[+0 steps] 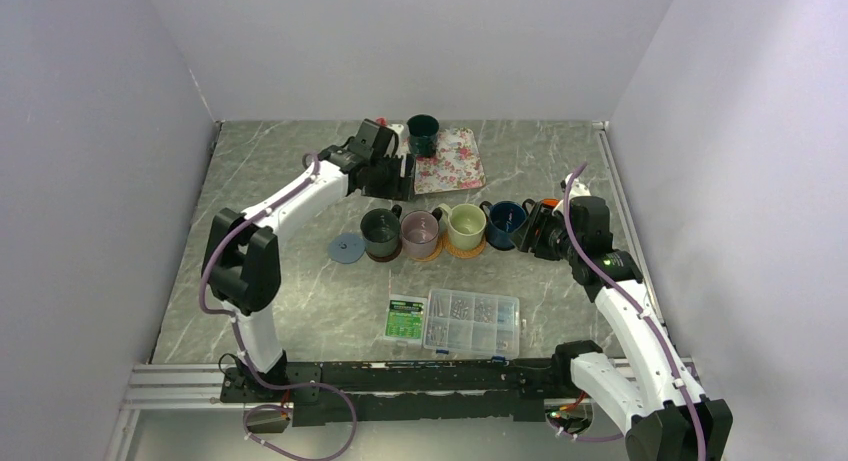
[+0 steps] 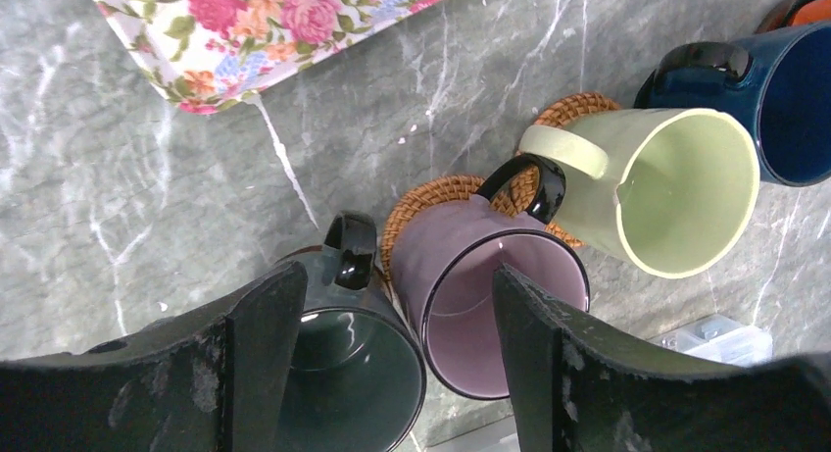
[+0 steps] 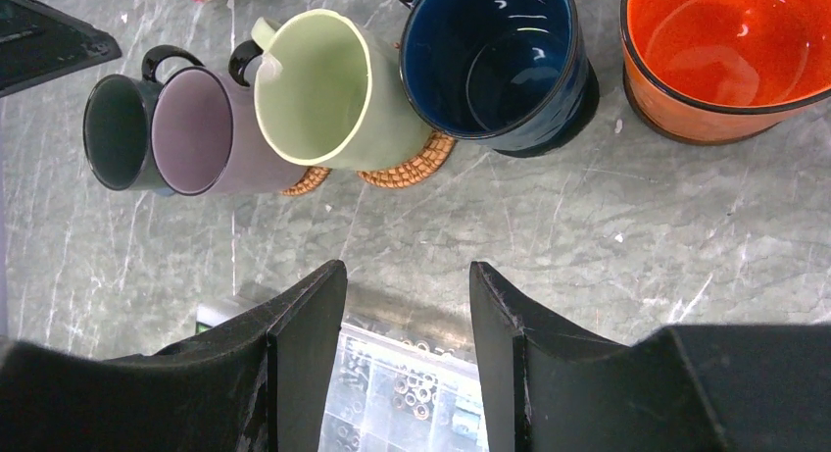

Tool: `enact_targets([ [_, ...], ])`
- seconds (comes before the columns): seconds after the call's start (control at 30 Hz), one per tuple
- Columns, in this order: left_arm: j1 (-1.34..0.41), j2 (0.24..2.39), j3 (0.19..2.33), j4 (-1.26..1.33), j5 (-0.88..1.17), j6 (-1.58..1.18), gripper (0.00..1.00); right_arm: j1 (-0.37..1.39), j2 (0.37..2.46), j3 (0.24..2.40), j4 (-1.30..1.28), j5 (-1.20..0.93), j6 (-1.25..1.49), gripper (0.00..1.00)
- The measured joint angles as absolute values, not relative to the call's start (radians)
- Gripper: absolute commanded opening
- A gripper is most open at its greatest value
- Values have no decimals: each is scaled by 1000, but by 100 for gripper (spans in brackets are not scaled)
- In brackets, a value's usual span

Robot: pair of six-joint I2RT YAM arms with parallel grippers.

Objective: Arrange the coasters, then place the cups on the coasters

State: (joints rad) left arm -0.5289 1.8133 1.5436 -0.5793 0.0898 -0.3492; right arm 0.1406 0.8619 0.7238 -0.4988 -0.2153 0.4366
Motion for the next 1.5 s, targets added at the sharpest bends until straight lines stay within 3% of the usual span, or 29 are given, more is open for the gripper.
enact_targets([
  [1.13,-530,1929,1569,-561,213,-349,68,141,865,724,-523,-215,434,54],
  [1.5,-532,1929,1602,-569,158,-342,73,141,868,724,-522,-214,434,54],
])
